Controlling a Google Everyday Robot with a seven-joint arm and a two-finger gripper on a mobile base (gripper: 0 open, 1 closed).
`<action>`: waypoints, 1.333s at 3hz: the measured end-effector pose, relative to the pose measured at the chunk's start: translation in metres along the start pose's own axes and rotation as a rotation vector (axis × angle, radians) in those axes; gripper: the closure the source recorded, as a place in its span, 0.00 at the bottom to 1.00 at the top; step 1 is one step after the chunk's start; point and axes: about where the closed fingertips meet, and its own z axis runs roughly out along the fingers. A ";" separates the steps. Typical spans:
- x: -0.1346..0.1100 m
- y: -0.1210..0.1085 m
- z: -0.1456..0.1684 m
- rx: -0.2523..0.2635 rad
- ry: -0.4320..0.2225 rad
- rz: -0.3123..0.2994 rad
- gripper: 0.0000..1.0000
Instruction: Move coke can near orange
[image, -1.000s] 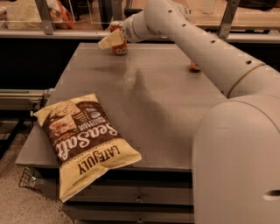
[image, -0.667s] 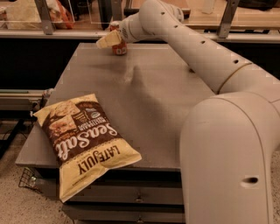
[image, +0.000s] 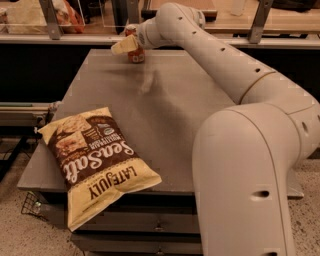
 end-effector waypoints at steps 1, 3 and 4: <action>-0.002 0.000 0.009 0.009 -0.029 0.006 0.00; -0.015 -0.004 0.028 0.043 -0.088 0.013 0.18; -0.020 -0.011 0.020 0.070 -0.099 0.019 0.42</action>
Offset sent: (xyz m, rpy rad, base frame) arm 0.0347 0.0206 0.0042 0.0722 -0.0978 -0.0444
